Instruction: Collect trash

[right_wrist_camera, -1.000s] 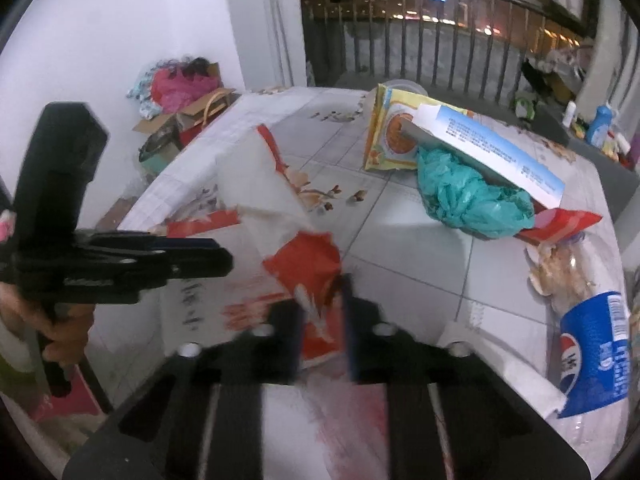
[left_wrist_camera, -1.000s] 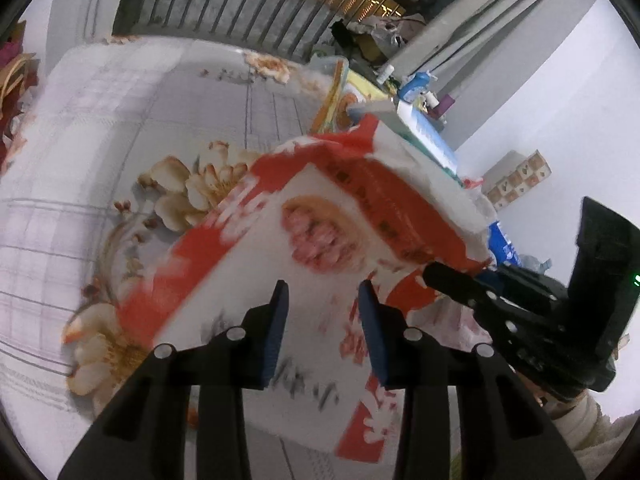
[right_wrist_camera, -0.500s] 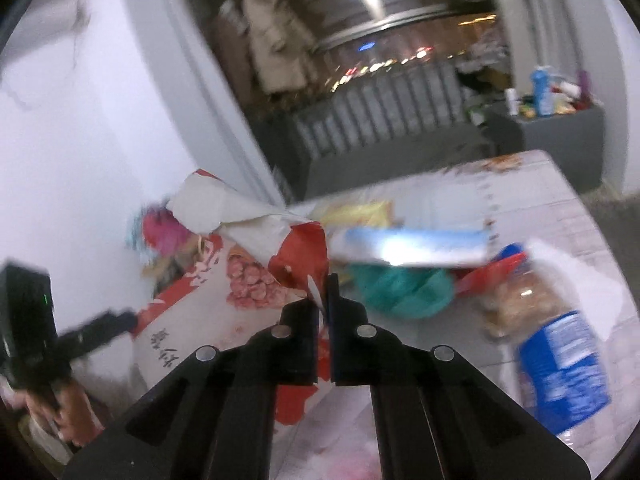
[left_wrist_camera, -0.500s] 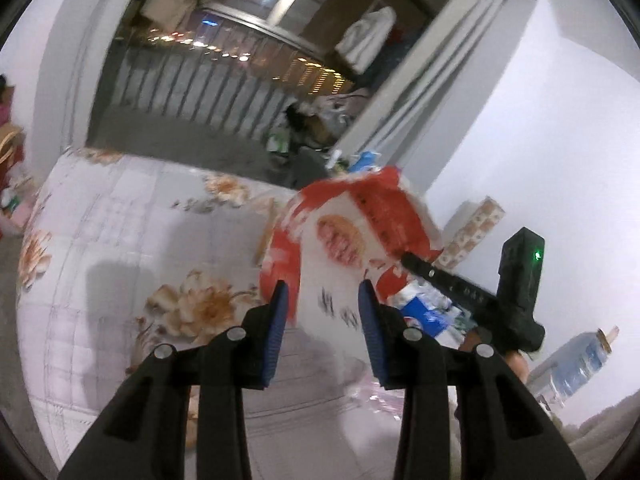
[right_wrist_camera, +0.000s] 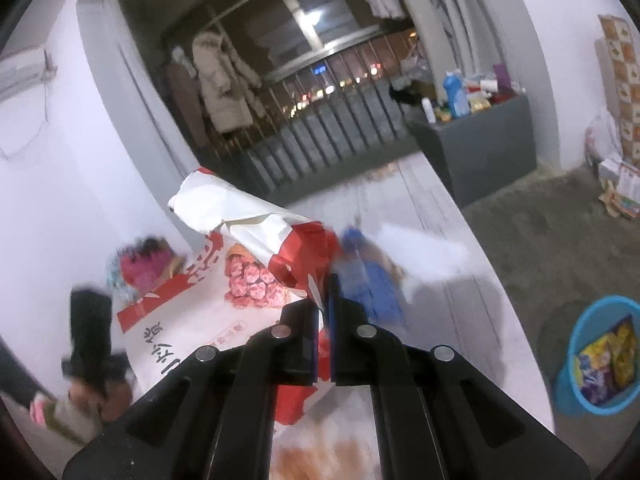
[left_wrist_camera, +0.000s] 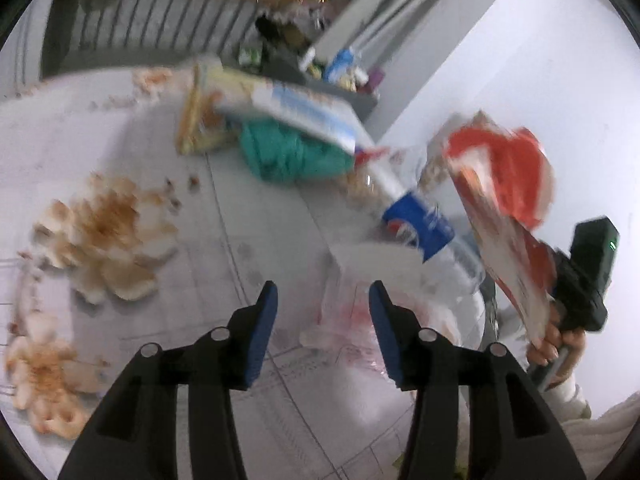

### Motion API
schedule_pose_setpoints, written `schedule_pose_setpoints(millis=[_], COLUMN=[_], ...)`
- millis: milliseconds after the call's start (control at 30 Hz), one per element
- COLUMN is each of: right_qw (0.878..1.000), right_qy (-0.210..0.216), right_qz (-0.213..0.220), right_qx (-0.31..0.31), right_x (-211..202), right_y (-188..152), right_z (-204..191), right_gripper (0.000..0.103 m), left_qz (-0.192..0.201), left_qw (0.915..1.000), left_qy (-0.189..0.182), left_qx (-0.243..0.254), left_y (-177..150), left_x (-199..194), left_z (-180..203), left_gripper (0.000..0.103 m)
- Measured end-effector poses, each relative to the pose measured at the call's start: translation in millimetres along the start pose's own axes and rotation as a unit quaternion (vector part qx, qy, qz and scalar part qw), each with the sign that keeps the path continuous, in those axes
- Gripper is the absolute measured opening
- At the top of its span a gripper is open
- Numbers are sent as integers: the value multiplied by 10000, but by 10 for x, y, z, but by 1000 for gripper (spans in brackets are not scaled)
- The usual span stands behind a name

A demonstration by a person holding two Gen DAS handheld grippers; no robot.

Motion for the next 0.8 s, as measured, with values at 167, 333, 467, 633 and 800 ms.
schedule_pose_setpoints(millis=[167, 333, 467, 633, 800], right_qw=[9975, 9933, 9906, 9872, 9881], right_qy=[-302, -596, -646, -764, -766], right_qz=[-180, -369, -548, -664, -692], right_qx=[-617, -921, -1077, -1229, -1144], right_x=[-134, -126, -102, -11, 19], right_y=[-360, -474, -600, -711, -729], right_z=[-56, 69, 80, 36, 57], right_gripper=[2, 3, 3, 2, 2], left_qz=[-280, -591, -673, -714, -403], left_qw=[9982, 9896, 9847, 9807, 9761], left_qy=[-249, -869, -1107, -1315, -1842], left_qx=[-468, -982, -1163, -1258, -1082], left_y=[-17, -3, -20, -3, 94], left_x=[312, 515, 577, 561, 366], left_z=[-206, -289, -303, -277, -42], left_gripper=[46, 46, 46, 45, 44])
Point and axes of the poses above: each gripper's, at about its wrist camera, not at the fingertips, and x roughly the way its jaws point, z to its right, y to its top, the point moved 6 cm from there along x, roughly the way its jaws point, and after that the axes turned 11 degrees about -y, right-handed, at the moved point
